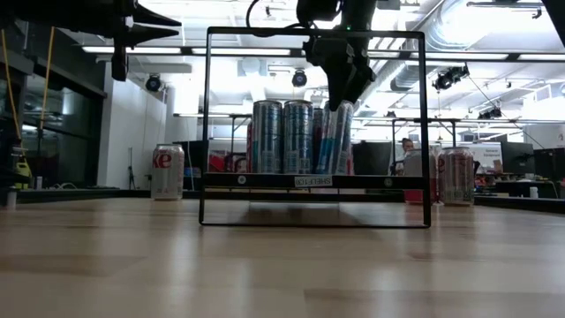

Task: Place canned beverage on shelf
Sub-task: Put the blue soda can on the shelf aligned with the other blue soda can

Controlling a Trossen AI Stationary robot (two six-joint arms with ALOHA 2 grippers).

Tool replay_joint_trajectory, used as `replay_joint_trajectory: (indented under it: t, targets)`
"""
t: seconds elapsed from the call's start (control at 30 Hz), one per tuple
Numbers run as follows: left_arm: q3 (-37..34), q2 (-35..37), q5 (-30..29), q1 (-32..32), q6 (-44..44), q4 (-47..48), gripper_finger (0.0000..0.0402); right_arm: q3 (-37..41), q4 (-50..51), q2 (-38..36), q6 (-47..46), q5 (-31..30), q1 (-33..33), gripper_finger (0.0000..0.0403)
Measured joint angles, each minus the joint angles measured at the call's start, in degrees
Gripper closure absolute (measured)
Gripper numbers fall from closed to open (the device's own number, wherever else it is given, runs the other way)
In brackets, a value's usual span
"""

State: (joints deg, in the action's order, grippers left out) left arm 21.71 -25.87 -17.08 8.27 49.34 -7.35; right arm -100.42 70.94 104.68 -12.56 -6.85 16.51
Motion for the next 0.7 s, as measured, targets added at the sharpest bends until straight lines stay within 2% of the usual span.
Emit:
replay_joint_trajectory:
  t: [0.7]
  targets:
    - [0.0, 0.0, 0.0, 0.0, 1.4, 0.0, 0.0401, 0.0, -0.6, 0.0, 3.3, 0.0, 0.0, 0.0157]
